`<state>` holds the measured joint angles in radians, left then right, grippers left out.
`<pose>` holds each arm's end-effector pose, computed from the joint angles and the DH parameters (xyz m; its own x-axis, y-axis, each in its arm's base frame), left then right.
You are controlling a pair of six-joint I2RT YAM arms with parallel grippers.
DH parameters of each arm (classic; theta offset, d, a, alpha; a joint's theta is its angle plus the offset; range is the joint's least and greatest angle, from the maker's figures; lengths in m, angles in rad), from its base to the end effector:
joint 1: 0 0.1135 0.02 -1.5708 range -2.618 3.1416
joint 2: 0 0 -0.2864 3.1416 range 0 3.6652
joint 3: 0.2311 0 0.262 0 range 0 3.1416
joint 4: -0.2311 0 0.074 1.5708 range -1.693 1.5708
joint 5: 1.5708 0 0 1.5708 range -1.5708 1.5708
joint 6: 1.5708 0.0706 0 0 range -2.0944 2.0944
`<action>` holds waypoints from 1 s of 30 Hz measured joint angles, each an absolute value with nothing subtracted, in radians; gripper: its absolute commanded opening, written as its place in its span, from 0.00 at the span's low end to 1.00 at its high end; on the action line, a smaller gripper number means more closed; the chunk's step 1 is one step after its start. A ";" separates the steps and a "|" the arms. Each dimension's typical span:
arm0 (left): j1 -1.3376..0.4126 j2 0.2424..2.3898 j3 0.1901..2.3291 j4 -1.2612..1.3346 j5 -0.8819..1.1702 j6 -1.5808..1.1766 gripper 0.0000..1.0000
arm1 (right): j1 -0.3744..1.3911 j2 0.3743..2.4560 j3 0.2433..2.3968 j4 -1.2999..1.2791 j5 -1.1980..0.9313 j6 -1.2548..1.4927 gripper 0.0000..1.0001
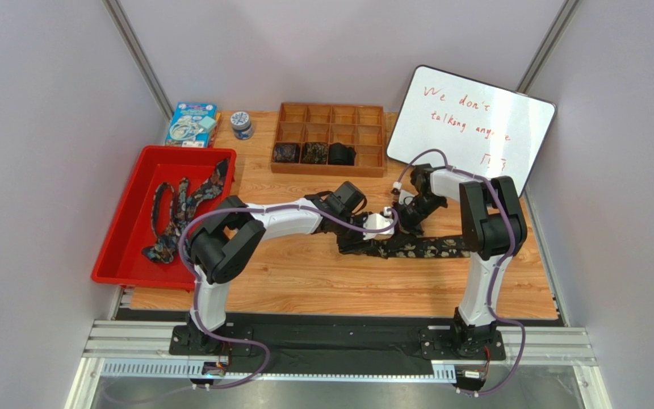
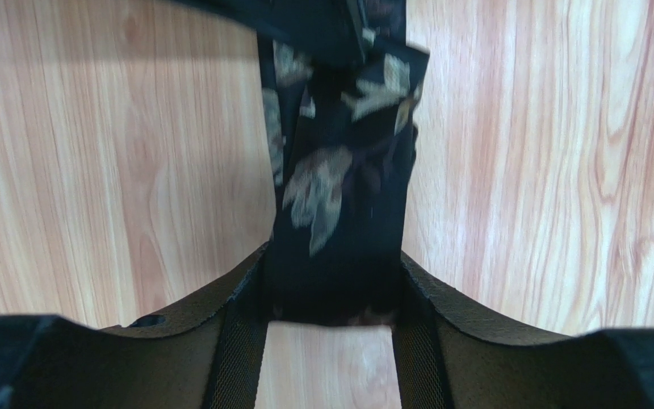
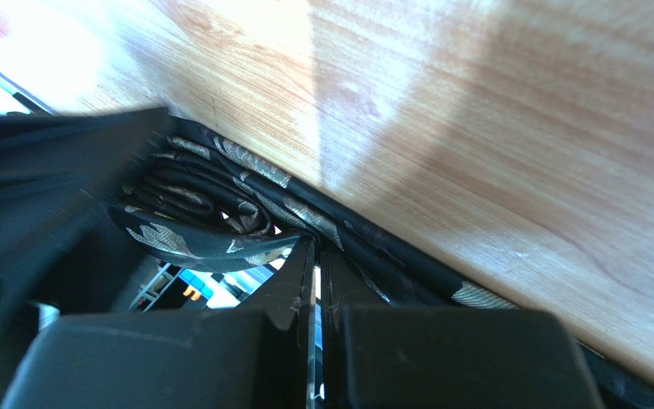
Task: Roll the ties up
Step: Roll the tie at the center of the board.
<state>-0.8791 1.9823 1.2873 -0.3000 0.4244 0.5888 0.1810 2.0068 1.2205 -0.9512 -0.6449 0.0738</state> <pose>0.2609 -0.3606 0.1427 0.0243 0.7641 -0.6446 0.9997 -0.0190 0.0152 0.3287 0.1033 0.1064 -0.9708 -0.1177 0.2092 0.0259 0.8150 0.5789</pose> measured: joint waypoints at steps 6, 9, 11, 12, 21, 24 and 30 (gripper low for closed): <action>-0.862 1.953 1.257 -0.326 0.424 0.588 0.55 | 0.197 2.007 1.230 -0.959 -0.620 0.075 0.00; -0.862 1.953 1.257 -0.327 0.427 0.580 0.47 | 0.207 2.001 1.232 -0.960 -0.601 0.075 0.00; -0.862 1.953 1.257 -0.328 0.429 0.573 0.43 | 0.214 1.998 1.234 -0.961 -0.590 0.078 0.00; -0.862 1.953 1.257 -0.329 0.429 0.569 0.42 | 0.216 1.997 1.235 -0.962 -0.585 0.078 0.00; -0.864 1.926 1.273 -0.344 0.463 0.541 0.38 | 0.241 1.996 1.252 -0.976 -0.543 0.082 0.00; -0.870 1.925 1.299 -0.356 0.476 0.526 0.38 | 0.247 1.996 1.257 -0.981 -0.535 0.083 0.00; -0.887 1.929 1.338 -0.370 0.491 0.511 0.38 | 0.259 1.996 1.266 -0.990 -0.517 0.086 0.00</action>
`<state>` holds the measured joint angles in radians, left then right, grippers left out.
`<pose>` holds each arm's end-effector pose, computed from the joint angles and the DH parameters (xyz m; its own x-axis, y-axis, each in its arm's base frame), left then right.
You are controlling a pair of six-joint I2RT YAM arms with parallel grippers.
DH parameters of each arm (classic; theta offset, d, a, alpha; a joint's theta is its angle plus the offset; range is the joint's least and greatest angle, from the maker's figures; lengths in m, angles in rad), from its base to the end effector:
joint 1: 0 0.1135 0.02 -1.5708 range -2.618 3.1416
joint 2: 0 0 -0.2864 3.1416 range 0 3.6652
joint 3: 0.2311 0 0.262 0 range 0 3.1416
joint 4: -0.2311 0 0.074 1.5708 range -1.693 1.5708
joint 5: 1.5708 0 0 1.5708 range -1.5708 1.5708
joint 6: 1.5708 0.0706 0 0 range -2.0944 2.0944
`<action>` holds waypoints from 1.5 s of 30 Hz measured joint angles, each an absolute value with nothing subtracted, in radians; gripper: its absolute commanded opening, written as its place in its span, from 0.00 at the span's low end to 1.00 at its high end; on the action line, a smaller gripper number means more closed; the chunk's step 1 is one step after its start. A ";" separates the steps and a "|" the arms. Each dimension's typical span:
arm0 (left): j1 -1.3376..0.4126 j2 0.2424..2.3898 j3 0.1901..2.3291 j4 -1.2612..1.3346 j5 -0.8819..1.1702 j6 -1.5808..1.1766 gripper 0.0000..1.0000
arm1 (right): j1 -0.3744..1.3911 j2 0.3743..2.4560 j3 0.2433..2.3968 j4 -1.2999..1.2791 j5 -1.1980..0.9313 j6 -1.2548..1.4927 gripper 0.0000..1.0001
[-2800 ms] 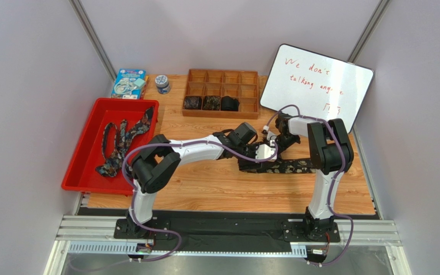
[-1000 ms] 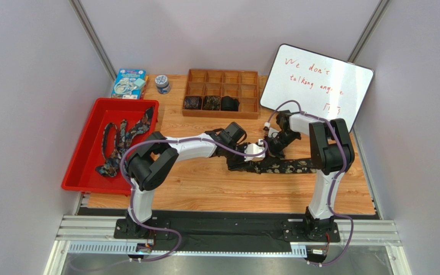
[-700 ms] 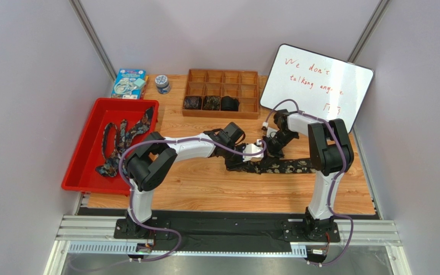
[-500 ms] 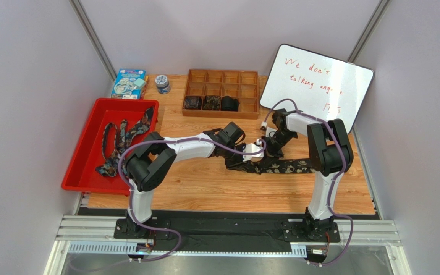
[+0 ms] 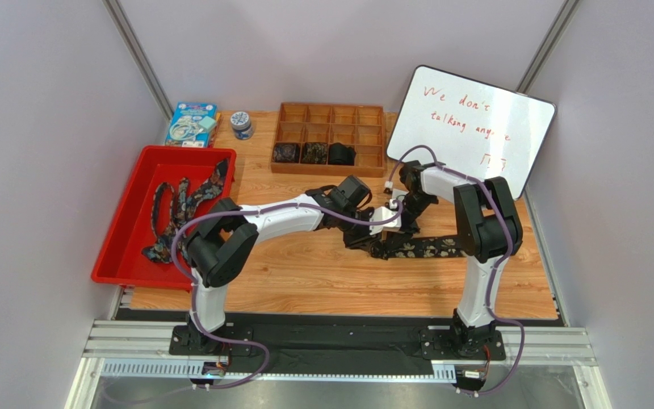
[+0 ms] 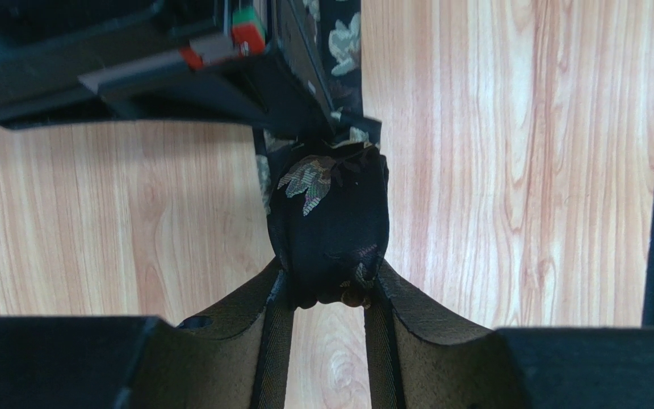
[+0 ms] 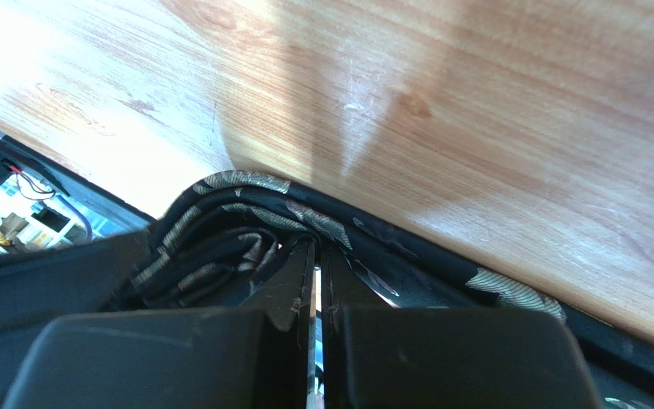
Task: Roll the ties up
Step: Roll the tie at the center of the board.
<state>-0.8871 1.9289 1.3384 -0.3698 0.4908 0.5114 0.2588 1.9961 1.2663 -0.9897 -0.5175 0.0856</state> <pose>0.2545 -0.3650 0.1779 -0.0332 0.7241 -0.6889 0.9984 -0.0077 -0.0562 0.3277 0.1229 0.1152 -0.9655 -0.1787 0.1894 -0.0693 0.8774 0.4748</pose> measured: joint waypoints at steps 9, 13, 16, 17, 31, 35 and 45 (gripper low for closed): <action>-0.912 1.991 1.408 -0.350 0.513 0.434 0.40 | 0.268 2.006 1.283 -1.006 -0.500 0.097 0.00; -0.912 2.024 1.421 -0.312 0.526 0.378 0.42 | 0.268 2.008 1.284 -1.007 -0.499 0.103 0.00; -0.912 2.043 1.425 -0.286 0.534 0.331 0.45 | 0.268 2.009 1.284 -1.007 -0.500 0.106 0.00; -0.912 2.049 1.426 -0.278 0.538 0.314 0.46 | 0.268 2.009 1.284 -1.007 -0.500 0.107 0.00; -0.917 2.055 1.349 -0.144 0.570 0.214 0.56 | 0.268 2.009 1.284 -1.007 -0.500 0.108 0.00; -0.917 2.039 1.321 -0.130 0.573 0.214 0.58 | 0.268 2.009 1.283 -1.007 -0.502 0.108 0.00; -0.917 2.018 1.289 -0.114 0.562 0.210 0.40 | 0.268 2.009 1.278 -1.003 -0.511 0.109 0.00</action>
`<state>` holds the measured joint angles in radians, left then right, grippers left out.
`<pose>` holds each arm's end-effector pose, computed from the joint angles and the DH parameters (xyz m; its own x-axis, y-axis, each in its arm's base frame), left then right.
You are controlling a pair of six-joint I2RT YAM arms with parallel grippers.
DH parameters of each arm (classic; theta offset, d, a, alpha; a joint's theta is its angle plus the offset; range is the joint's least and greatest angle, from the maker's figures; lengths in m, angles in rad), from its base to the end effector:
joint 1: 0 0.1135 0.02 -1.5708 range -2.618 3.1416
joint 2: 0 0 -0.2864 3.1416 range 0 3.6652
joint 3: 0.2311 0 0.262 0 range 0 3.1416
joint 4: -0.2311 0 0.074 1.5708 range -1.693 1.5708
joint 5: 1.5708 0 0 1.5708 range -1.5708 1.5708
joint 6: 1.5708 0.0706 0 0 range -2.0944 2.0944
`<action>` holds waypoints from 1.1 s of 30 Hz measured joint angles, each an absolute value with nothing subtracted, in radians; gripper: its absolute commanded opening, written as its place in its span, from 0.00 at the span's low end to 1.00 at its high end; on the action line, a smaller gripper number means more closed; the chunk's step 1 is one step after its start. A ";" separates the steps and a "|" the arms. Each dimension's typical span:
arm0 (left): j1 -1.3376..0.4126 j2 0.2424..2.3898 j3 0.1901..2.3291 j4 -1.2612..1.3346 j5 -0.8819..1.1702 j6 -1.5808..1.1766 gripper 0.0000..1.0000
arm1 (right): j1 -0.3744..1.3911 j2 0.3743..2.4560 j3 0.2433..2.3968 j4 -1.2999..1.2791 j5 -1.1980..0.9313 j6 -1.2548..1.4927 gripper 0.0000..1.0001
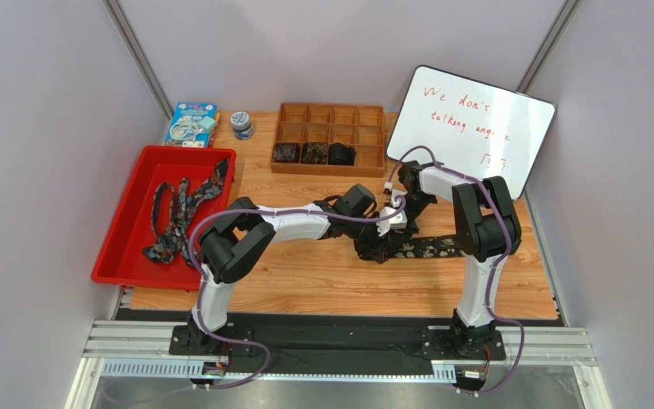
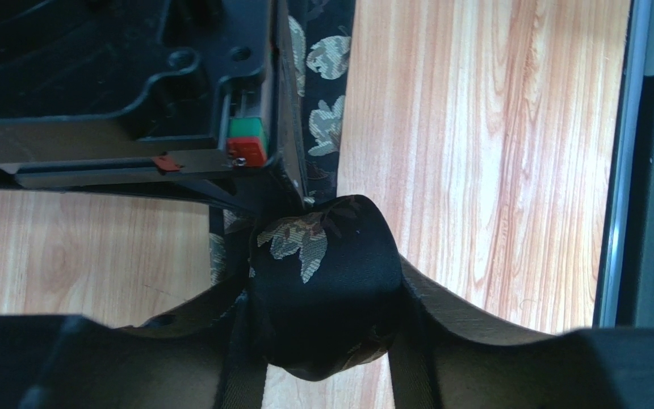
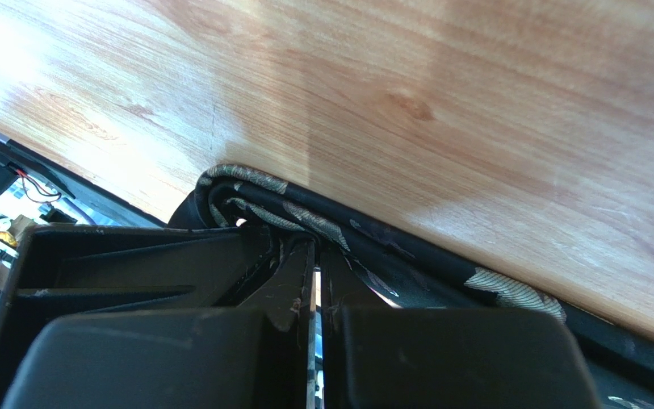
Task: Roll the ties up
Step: Roll the tie at the center of the board.
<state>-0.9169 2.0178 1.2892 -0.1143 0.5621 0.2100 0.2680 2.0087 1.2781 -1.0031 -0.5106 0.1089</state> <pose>0.2518 -0.3904 0.1469 -0.2592 0.6282 -0.7336 0.9625 0.1046 -0.2505 0.3278 0.1258 0.1136 -0.9627 -0.1660 0.2136 -0.0503 0.8856 0.4617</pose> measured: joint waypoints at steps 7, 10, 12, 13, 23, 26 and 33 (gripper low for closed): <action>-0.918 2.012 1.289 -0.112 0.482 0.229 0.29 | 0.268 2.009 1.277 -1.002 -0.513 0.109 0.00; -0.923 1.975 1.257 -0.109 0.430 0.253 0.27 | 0.268 2.009 1.277 -1.001 -0.515 0.112 0.00; -0.923 1.955 1.247 -0.113 0.398 0.270 0.26 | 0.269 2.010 1.277 -0.999 -0.521 0.114 0.00; -0.924 1.951 1.246 -0.115 0.385 0.277 0.26 | 0.269 2.010 1.277 -0.997 -0.523 0.116 0.00; -0.950 1.943 1.251 -0.178 0.310 0.453 0.26 | 0.278 2.016 1.280 -0.983 -0.538 0.127 0.00; -0.963 1.971 1.299 -0.228 0.296 0.489 0.29 | 0.278 2.020 1.284 -0.987 -0.542 0.127 0.00; -0.975 2.023 1.391 -0.337 0.294 0.557 0.43 | 0.277 2.027 1.290 -0.995 -0.547 0.127 0.00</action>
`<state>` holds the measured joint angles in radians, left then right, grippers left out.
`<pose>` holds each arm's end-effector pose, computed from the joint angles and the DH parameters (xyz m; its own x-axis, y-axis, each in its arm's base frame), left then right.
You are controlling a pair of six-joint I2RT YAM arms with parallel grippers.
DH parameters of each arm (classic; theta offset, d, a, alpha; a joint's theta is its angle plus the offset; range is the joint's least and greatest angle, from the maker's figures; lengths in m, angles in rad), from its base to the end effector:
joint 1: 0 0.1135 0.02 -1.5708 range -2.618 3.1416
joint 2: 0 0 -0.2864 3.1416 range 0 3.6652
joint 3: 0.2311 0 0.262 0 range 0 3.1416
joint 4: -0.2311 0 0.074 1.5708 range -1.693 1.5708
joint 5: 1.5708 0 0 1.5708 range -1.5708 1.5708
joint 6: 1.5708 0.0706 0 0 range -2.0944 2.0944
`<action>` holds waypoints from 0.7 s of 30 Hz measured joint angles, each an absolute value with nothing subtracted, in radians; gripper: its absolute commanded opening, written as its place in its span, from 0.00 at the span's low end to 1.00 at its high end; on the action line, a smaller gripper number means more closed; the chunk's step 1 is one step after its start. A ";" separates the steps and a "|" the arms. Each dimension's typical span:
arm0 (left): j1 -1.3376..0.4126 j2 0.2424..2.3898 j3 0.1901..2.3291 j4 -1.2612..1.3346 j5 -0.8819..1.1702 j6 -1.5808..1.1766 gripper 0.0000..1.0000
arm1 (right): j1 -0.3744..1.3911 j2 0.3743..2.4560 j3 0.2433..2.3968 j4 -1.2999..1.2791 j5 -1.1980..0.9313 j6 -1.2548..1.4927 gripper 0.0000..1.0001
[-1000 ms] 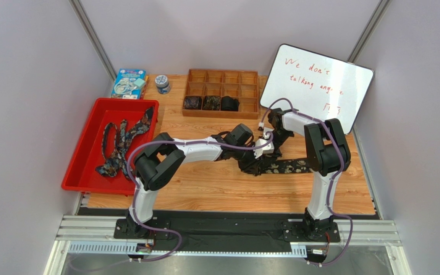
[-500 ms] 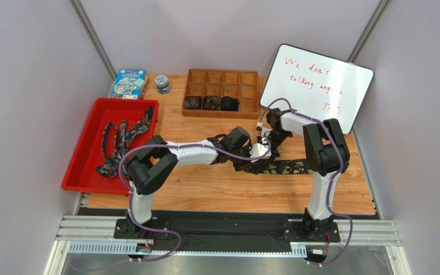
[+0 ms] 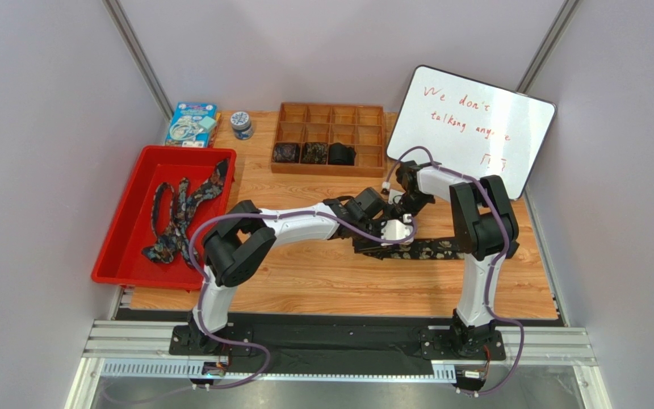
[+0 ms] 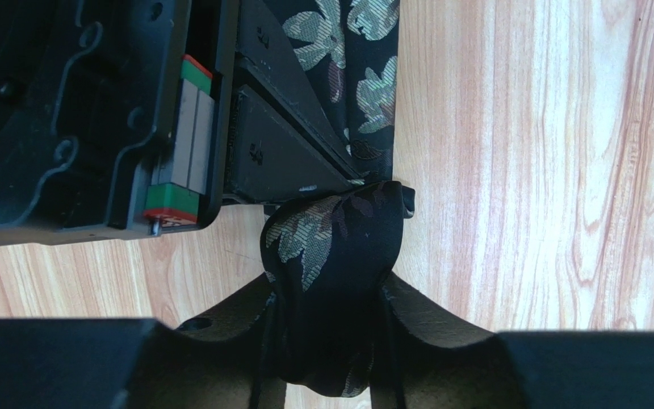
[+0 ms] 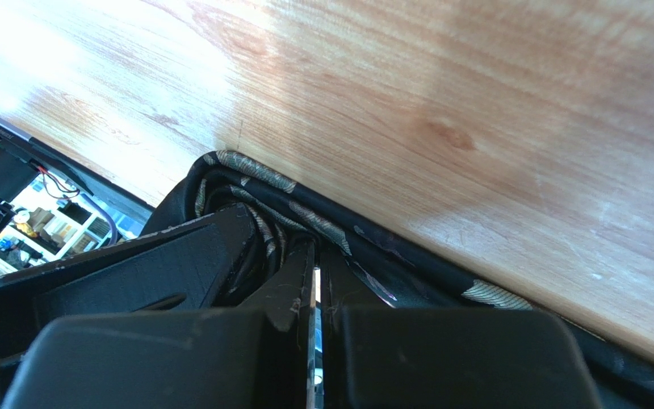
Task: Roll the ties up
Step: Roll the tie at the center of the board.
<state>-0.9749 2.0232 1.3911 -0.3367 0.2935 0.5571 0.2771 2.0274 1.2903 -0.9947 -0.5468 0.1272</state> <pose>0.2450 -0.3976 0.1521 0.0749 0.7914 -0.6067 0.9951 -0.0198 0.0970 0.3304 0.1321 0.1110 -0.9612 -0.1607 0.2241 -0.0318 0.8718 0.4887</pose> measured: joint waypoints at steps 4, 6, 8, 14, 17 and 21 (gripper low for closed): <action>-0.974 2.027 1.396 -0.350 0.312 0.566 0.52 | 0.277 2.028 1.291 -0.995 -0.547 0.127 0.00; -0.974 2.027 1.385 -0.343 0.326 0.559 0.55 | 0.277 2.028 1.291 -0.996 -0.547 0.127 0.00; -0.974 2.027 1.369 -0.334 0.339 0.546 0.57 | 0.277 2.029 1.291 -0.996 -0.547 0.127 0.00; -0.971 2.026 1.351 -0.286 0.356 0.488 0.60 | 0.276 2.034 1.296 -1.001 -0.550 0.127 0.00; -0.970 2.026 1.350 -0.262 0.368 0.448 0.60 | 0.275 2.036 1.297 -1.002 -0.552 0.127 0.00; -0.971 2.030 1.350 -0.231 0.383 0.395 0.57 | 0.274 2.037 1.297 -1.002 -0.553 0.127 0.00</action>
<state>-0.9707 2.0300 1.3502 -0.2306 0.3832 0.3954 0.2745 2.0365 1.2972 -1.0023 -0.5529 0.1272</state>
